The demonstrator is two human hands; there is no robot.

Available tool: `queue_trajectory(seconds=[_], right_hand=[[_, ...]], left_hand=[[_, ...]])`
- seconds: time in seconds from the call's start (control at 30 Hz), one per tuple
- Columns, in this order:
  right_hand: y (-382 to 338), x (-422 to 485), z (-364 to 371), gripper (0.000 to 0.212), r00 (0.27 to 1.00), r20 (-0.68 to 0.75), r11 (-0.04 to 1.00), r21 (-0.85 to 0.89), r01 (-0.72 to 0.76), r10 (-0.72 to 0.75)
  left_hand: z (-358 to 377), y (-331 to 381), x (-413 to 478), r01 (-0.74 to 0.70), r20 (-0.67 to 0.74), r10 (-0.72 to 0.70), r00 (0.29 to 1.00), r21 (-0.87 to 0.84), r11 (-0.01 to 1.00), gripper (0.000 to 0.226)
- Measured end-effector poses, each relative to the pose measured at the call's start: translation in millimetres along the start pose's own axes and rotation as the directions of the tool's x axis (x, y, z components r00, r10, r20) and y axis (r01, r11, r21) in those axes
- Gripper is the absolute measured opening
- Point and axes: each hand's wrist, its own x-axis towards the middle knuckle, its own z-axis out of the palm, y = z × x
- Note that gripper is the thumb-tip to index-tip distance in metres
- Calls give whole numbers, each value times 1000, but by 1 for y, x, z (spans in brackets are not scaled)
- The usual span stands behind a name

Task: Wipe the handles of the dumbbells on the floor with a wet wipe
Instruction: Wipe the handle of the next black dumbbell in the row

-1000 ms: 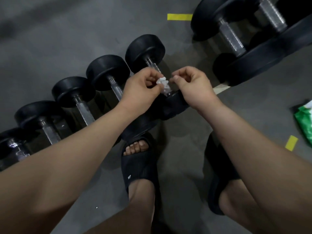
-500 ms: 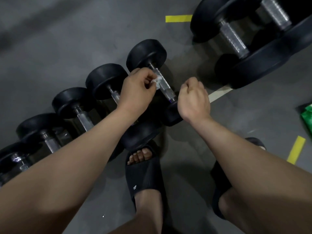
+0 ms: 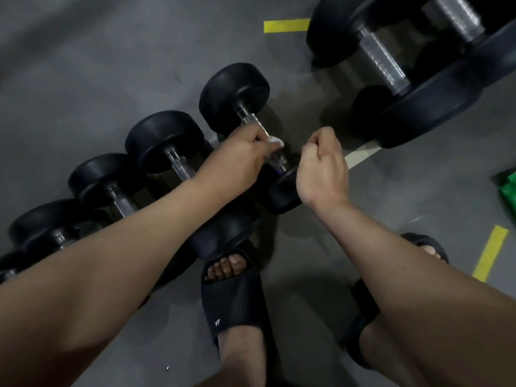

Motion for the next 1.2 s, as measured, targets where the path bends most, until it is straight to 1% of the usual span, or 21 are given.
queue_trajectory(seconds=[0.1,0.13,0.17,0.23,0.3,0.33,0.4,0.43,0.47,0.53,0.67,0.73,0.8,0.87,0.9,0.97,1.0,1.03,1.1,1.17,1.2], right_hand=[[1,2,-1,9,1000,-5,1000,5,4,-4],[1,3,-1,9,1000,-6,1000,3,8,-8],[2,3,0,8,1000,-10,1000,-1,14,-14],[2,4,1,8,999,-23,1000,-9,25,-26],[3,3,3,8,999,-30,999,-18,32,-33],[3,3,3,8,999,-32,999,-22,34,-35],[3,2,4,8,999,-31,999,-27,34,-35],[3,1,4,8,999,-31,999,-26,36,-37],[3,1,4,9,999,-33,999,-26,39,-40],[2,1,4,8,998,-42,999,-28,43,-44],[2,1,4,8,998,-40,999,-23,44,-45],[2,1,4,8,998,-40,999,-23,44,-45],[1,0,5,8,998,-45,999,-26,46,-47],[1,-1,6,8,998,-45,998,-31,52,-53],[1,-1,5,8,997,-45,998,-31,53,-54],[2,0,5,7,997,-47,998,-30,54,-56],[2,0,5,7,997,-48,998,-30,54,-55],[2,0,5,7,997,-48,998,-32,53,-55],[1,-1,5,7,997,-47,998,-34,55,-57],[0,-3,5,7,997,-42,998,-35,58,-60],[0,-2,4,7,997,-42,998,-34,56,-57]], left_hand=[[0,-7,5,87,-120,-82,989,33,996,27],[1,-5,5,117,-131,-108,985,63,991,28],[4,-3,4,134,-108,-124,986,97,986,29],[9,6,0,97,3,-98,995,97,991,28],[8,10,-2,118,9,-121,993,139,983,30],[6,12,1,138,-21,-136,990,130,982,26],[-6,12,8,197,24,-204,979,187,963,11],[-6,9,11,250,48,-262,964,175,952,27],[-8,9,12,295,49,-311,949,210,932,40],[-9,15,12,359,20,-370,929,198,912,49],[-4,15,5,246,74,-267,961,215,945,49],[-10,6,8,298,26,-310,950,218,929,51],[-14,-2,15,383,-12,-390,921,221,897,52],[-11,1,14,402,-20,-405,914,189,896,50],[-8,2,10,378,-18,-382,924,181,908,49],[-5,6,-2,261,3,-266,964,182,948,47],[-4,5,-5,214,-10,-216,976,191,958,48],[-4,3,-4,221,-11,-223,975,194,956,48],[-7,-1,5,335,-24,-338,941,210,918,49],[-11,2,14,401,-62,-398,916,221,889,50],[-9,0,17,391,-61,-388,920,235,890,49]])
